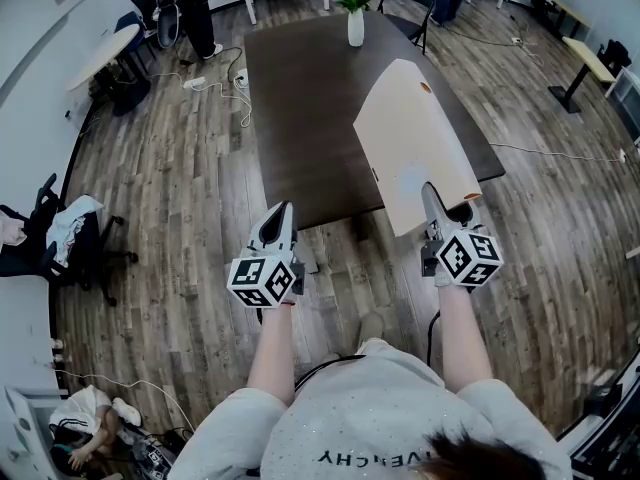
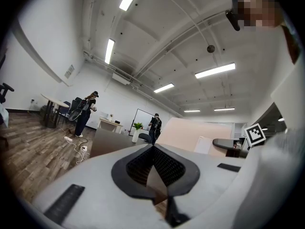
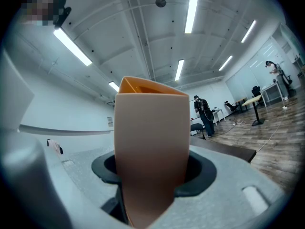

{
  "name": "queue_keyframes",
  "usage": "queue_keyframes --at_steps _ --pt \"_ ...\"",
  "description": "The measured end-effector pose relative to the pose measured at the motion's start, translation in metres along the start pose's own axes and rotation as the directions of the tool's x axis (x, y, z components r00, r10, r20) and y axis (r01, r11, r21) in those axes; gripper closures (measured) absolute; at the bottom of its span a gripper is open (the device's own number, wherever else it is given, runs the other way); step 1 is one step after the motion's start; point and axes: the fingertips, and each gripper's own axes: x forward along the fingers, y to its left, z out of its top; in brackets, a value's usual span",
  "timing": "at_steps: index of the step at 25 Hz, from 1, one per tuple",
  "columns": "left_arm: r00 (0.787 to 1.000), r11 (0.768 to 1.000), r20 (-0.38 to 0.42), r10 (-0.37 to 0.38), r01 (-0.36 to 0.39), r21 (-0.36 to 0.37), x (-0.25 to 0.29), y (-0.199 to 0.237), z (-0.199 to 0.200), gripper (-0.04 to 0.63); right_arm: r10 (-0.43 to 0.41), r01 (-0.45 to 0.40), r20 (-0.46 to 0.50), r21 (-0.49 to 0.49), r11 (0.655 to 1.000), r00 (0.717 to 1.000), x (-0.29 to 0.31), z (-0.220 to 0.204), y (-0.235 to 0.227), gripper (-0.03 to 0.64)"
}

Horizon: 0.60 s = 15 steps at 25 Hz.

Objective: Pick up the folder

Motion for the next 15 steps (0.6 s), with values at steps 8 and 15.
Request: queue_keyframes --at_steps 8,15 --pt "1.0 1.0 -0.009 0.001 -0.001 0.0 0.006 0.003 -0.005 0.597 -0.007 0.007 -0.005 0.009 1.0 1.0 0.004 -0.005 -0.008 0.351" --pt "1.0 1.0 -0.011 -0.001 0.001 0.002 0.01 0.001 -0.01 0.597 -0.011 0.011 -0.006 0.009 1.0 1.0 0.004 -0.007 -0.014 0.351"
